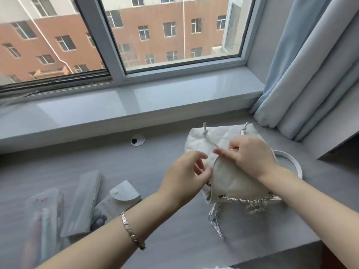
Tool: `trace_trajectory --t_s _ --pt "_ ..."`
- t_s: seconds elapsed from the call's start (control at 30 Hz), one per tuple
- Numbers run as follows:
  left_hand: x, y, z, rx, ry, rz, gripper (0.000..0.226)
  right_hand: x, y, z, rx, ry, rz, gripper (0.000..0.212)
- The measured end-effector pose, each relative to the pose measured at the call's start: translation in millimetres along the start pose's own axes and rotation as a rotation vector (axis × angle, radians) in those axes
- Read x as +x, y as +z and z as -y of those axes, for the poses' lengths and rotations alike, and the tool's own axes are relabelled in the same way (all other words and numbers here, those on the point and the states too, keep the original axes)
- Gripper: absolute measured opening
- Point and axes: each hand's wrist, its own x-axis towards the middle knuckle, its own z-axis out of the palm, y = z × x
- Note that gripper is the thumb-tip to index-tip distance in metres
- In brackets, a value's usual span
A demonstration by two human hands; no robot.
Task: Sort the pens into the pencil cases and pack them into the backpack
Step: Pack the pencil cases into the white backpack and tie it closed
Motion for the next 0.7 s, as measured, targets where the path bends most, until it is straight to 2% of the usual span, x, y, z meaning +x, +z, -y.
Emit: trace_trajectory --t_s 0.1,0.17,0.3,0.37,0.43,0.47,0.57,0.63,0.7 --pt "-7.7 -18.6 -0.6 0.030 0.005 -0.162 0.013 12.6 0.2 41.0 0.090 -0.044 0.080 0.052" --pt "-13.4 -31.6 7.4 0.057 -0.040 -0.202 0.015 18.8 13.1 65.7 0.159 -0.069 0.115 0.057" --pt "-15.7 -46.4 44.1 0.120 -0.271 -0.088 0.021 21.6 63.8 93.4 0.247 -0.039 0.235 0.058" --pt "-15.8 -44.3 72.3 0.202 -0.387 0.027 0.020 15.9 94.0 95.8 0.306 -0.033 0.289 0.048" --pt "-18.8 -37.9 101.2 0.222 -0.504 0.119 0.028 3.6 114.0 93.1 0.429 -0.040 0.298 0.028" --pt "-20.2 -34.0 112.7 0.195 -0.546 0.150 0.032 -4.7 119.2 89.5 0.438 -0.082 0.269 0.022" --pt "-20.5 -26.0 134.2 0.109 -0.597 0.181 0.030 -30.2 134.2 76.1 0.197 -0.306 0.123 0.027" --pt "-16.1 -22.6 137.1 0.115 -0.612 0.204 0.034 -41.6 139.5 67.7 0.143 -0.340 0.066 0.028" --pt "-9.8 -19.8 136.9 0.113 -0.641 0.233 0.035 -48.0 141.7 62.4 0.154 -0.295 0.028 0.030"
